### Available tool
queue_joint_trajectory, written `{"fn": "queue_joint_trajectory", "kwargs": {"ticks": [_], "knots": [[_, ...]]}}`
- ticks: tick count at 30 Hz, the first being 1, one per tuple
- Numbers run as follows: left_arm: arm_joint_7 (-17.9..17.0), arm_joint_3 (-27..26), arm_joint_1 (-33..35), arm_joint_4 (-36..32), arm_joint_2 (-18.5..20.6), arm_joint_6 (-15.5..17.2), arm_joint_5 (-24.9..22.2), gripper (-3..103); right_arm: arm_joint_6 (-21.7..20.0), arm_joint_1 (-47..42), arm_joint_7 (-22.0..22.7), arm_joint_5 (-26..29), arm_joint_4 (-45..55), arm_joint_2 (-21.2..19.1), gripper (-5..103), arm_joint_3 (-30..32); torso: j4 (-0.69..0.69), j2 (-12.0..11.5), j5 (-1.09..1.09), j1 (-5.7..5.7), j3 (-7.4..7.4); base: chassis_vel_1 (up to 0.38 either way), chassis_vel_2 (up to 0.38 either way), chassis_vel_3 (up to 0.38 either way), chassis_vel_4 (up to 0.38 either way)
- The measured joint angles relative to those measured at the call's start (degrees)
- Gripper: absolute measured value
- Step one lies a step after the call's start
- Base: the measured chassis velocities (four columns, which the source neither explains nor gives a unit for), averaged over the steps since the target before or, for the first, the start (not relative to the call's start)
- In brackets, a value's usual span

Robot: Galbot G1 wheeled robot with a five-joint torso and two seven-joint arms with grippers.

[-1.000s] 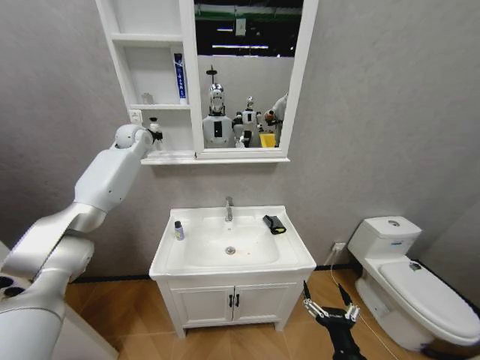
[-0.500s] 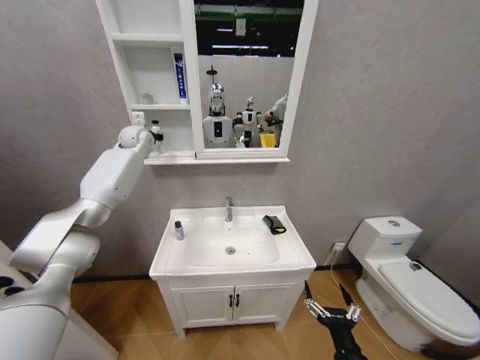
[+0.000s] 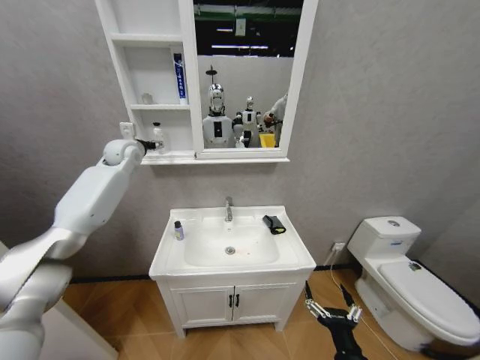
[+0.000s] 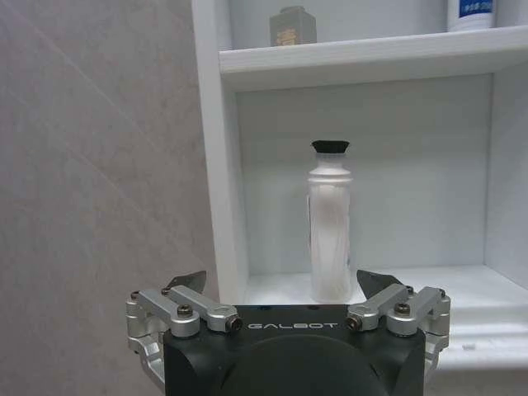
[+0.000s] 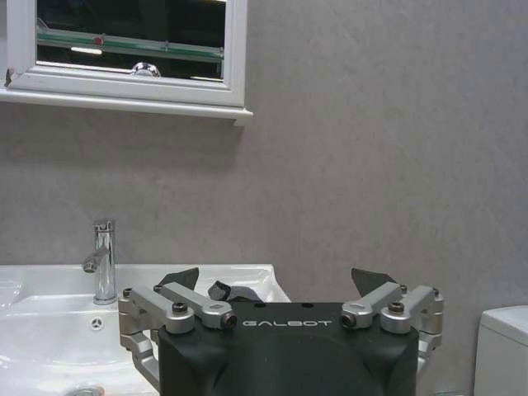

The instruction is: Move facial cleanser and shampoo from washbasin to cabinet, then wipe washbasin with towel.

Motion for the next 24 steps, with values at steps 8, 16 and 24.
{"fn": "queue_joint_trajectory", "kwargs": {"ticks": [8, 16, 24], "knots": [[2.57, -12.08, 34.87, -23.25, 12.14, -8.94, 0.48, 100, -0.19, 0.24, -0.1, -0.44, -0.17, 0.23, 100, -0.39, 0.01, 0.01, -0.03, -0.02, -0.01, 0.0, 0.0, 0.0, 0.0], [6.95, -15.3, 53.38, -22.69, 5.25, -17.75, 13.49, 100, -0.05, -0.66, -0.12, -0.72, 0.53, 0.45, 100, -0.02, -0.01, 0.01, 0.04, -0.01, 0.0, 0.0, 0.0, 0.0, 0.0], [11.17, -11.13, 52.84, -12.14, -5.28, -22.16, 21.05, 100, 0.12, -1.41, -0.12, -0.86, 0.7, 0.44, 100, 0.26, -0.02, 0.0, 0.03, 0.0, 0.01, 0.0, 0.0, 0.0, 0.0]]}}
